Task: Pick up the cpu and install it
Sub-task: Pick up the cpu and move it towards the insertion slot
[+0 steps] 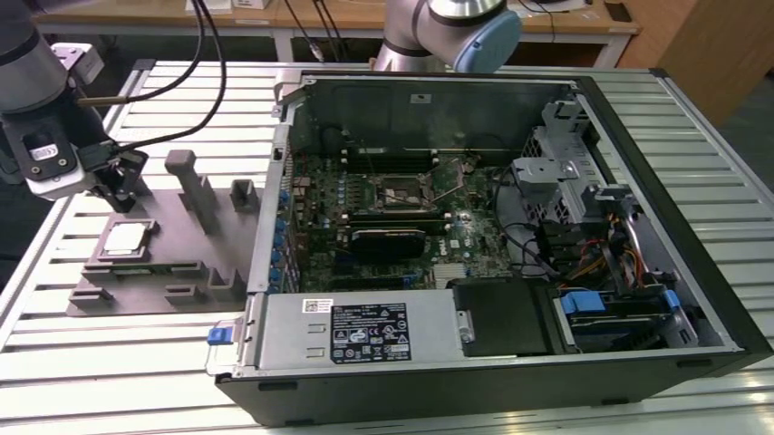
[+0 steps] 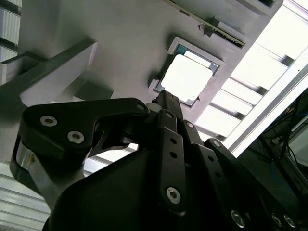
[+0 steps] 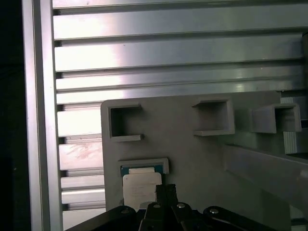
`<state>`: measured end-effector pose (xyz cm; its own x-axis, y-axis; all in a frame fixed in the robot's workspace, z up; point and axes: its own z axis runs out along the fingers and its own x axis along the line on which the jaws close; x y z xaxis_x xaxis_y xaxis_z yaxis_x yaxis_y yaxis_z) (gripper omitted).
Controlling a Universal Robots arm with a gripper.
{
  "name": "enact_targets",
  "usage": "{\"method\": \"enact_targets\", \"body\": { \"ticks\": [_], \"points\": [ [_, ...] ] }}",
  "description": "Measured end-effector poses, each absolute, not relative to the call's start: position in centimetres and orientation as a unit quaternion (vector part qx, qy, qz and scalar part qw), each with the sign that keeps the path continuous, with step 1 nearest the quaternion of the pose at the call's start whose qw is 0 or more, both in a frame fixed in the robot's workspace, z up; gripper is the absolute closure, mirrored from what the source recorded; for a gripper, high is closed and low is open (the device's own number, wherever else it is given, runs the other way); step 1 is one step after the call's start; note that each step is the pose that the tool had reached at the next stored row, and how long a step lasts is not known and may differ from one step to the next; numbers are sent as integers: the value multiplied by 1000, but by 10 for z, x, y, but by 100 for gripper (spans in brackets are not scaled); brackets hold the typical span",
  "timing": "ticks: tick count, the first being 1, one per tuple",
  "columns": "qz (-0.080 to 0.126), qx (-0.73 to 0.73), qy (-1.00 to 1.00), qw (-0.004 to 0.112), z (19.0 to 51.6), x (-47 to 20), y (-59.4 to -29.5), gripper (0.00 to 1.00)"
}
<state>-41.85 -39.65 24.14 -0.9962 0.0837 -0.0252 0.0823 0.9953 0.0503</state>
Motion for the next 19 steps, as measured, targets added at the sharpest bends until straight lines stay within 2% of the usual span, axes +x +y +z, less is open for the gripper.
{"method": "enact_targets", "body": {
  "ticks": [19],
  "points": [
    [25, 42, 999, 14, 231, -431, -397, 89]
  ]
}}
